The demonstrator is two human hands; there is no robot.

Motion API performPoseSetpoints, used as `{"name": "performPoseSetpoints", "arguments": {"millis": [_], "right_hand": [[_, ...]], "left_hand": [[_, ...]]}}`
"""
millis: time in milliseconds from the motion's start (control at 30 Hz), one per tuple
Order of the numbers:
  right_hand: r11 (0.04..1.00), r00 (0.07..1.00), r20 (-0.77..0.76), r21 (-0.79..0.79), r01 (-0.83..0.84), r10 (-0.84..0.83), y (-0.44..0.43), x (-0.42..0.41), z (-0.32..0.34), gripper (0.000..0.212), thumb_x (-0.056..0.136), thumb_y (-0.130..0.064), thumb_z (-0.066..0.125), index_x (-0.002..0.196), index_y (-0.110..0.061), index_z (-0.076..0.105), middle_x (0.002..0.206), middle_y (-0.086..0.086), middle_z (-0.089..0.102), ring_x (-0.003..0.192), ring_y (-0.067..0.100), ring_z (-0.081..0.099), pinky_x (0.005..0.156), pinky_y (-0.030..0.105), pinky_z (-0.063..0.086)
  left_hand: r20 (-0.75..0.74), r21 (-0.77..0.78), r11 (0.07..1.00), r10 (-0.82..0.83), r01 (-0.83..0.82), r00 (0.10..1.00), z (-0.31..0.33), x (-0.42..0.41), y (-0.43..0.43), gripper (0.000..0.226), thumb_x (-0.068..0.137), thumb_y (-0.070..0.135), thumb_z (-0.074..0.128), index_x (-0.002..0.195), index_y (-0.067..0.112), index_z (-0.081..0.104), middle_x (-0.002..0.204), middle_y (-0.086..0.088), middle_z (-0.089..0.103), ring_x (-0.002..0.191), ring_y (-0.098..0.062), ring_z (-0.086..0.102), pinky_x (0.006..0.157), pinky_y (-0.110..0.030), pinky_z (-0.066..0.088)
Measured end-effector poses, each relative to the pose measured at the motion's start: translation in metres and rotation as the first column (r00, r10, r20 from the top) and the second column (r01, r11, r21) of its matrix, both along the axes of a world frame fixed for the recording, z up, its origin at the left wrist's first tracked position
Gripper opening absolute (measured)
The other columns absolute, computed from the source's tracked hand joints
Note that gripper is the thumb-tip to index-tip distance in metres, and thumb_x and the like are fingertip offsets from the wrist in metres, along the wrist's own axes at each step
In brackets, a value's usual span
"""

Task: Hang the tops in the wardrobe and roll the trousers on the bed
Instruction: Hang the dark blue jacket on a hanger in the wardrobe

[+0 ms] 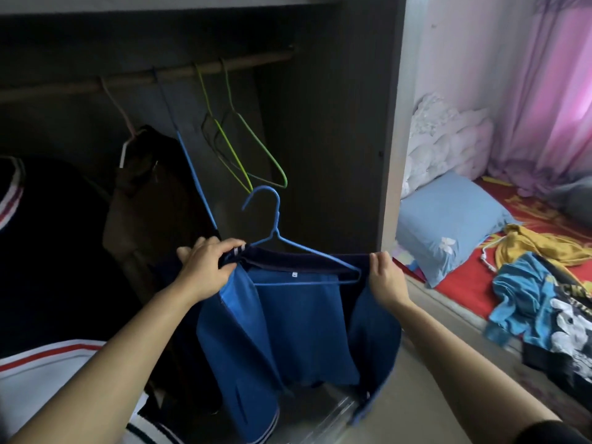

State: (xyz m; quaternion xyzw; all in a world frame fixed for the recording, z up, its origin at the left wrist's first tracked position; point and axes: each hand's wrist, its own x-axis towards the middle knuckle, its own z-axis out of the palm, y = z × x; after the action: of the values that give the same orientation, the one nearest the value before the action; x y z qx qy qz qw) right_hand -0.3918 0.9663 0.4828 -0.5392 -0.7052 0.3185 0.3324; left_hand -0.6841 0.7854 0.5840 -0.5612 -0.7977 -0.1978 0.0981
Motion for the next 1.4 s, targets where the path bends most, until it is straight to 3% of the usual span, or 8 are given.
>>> {"name": "performPoseSetpoints", "arguments": {"millis": [333, 467, 667, 800, 933, 1033, 1267, 1400], "right_hand": [[0.987, 0.992, -0.109, 0.154, -0.052, 0.069, -0.003, -0.027, 0.07, 0.023, 0.104, -0.038, 0.043, 0.095, -0.019, 0.051, 0.078, -0.012, 0.055, 0.073, 0.013, 0.053, 0.068, 0.032, 0.035], [0.98, 0.959, -0.203, 0.058, -0.19, 0.198, -0.016, -0.034, 0.089, 0.024, 0.098, -0.034, 0.06, 0.114, -0.017, 0.064, 0.107, 0.001, 0.068, 0.098, 0.018, 0.062, 0.09, 0.037, 0.05], [0.876, 0.825, -0.485, -0.214, -0.433, 0.29, -0.042, -0.051, 0.099, 0.019, 0.093, -0.006, 0.065, 0.11, -0.014, 0.064, 0.072, 0.007, 0.061, 0.051, 0.012, 0.059, 0.055, 0.031, 0.056], [0.77, 0.662, -0.724, -0.307, -0.56, 0.193, -0.042, -0.06, 0.106, 0.043, 0.094, 0.013, 0.052, 0.134, -0.001, 0.048, 0.092, 0.019, 0.066, 0.072, 0.02, 0.07, 0.069, 0.03, 0.062], [0.905, 0.897, -0.118, 0.049, -0.422, 0.425, -0.025, -0.049, 0.112, 0.064, 0.093, -0.001, 0.057, 0.151, -0.007, 0.031, 0.101, 0.009, 0.072, 0.091, 0.021, 0.067, 0.089, 0.039, 0.056], [0.885, 0.905, 0.364, 0.316, -0.342, 0.219, -0.012, -0.04, 0.116, 0.075, 0.092, -0.023, 0.06, 0.156, -0.022, 0.021, 0.108, 0.007, 0.072, 0.094, 0.027, 0.068, 0.075, 0.039, 0.053], [0.645, 0.854, 0.457, 0.735, -0.207, -0.247, -0.01, -0.027, 0.116, 0.057, 0.087, -0.052, 0.067, 0.135, -0.024, 0.056, 0.103, 0.011, 0.055, 0.094, 0.033, 0.054, 0.085, 0.043, 0.041], [0.709, 0.87, 0.492, 0.622, -0.333, -0.023, 0.002, -0.013, 0.133, 0.042, 0.086, -0.064, 0.059, 0.088, -0.023, 0.061, 0.091, 0.001, 0.056, 0.086, 0.027, 0.053, 0.074, 0.038, 0.042]], "left_hand": [[0.117, -0.148, 0.988, 0.049, -0.031, 0.992, -0.028, 0.016, 0.007, 0.073, 0.072, 0.094, 0.019, 0.122, 0.055, 0.055, 0.097, 0.014, 0.052, 0.11, -0.013, 0.042, 0.084, -0.035, 0.017], [0.216, -0.131, 0.991, 0.043, -0.014, 0.975, -0.037, 0.023, 0.012, 0.044, 0.091, 0.072, 0.031, 0.121, 0.053, 0.057, 0.099, 0.013, 0.058, 0.112, -0.016, 0.046, 0.085, -0.037, 0.018], [0.348, 0.067, 0.992, 0.079, -0.109, 0.934, -0.039, 0.035, 0.02, 0.027, 0.094, 0.059, 0.047, 0.11, 0.046, 0.065, 0.09, 0.017, 0.065, 0.087, -0.006, 0.055, 0.082, -0.036, 0.023], [0.513, 0.207, 0.974, -0.025, -0.096, 0.858, -0.029, 0.042, 0.026, 0.005, 0.088, 0.061, 0.059, 0.087, 0.057, 0.062, 0.084, 0.03, 0.062, 0.081, 0.013, 0.046, 0.079, -0.028, 0.013], [0.592, 0.299, 0.942, -0.059, -0.152, 0.804, -0.015, 0.04, 0.028, 0.006, 0.084, 0.061, 0.063, 0.079, 0.064, 0.061, 0.084, 0.029, 0.065, 0.092, 0.003, 0.051, 0.081, -0.023, 0.013], [0.644, 0.351, 0.925, -0.124, -0.148, 0.755, -0.008, 0.035, 0.029, 0.008, 0.081, 0.063, 0.066, 0.079, 0.069, 0.061, 0.085, 0.032, 0.067, 0.106, -0.002, 0.055, 0.099, -0.027, 0.02], [0.684, 0.397, 0.914, -0.235, -0.082, 0.691, 0.01, 0.034, 0.036, 0.027, 0.062, 0.078, 0.063, 0.085, 0.064, 0.066, 0.1, 0.022, 0.071, 0.117, -0.015, 0.058, 0.112, -0.046, 0.036], [0.67, 0.404, 0.914, -0.321, 0.034, 0.669, 0.021, 0.038, 0.037, 0.028, 0.068, 0.073, 0.064, 0.091, 0.057, 0.07, 0.103, 0.017, 0.072, 0.117, -0.012, 0.059, 0.112, -0.046, 0.036]]}}
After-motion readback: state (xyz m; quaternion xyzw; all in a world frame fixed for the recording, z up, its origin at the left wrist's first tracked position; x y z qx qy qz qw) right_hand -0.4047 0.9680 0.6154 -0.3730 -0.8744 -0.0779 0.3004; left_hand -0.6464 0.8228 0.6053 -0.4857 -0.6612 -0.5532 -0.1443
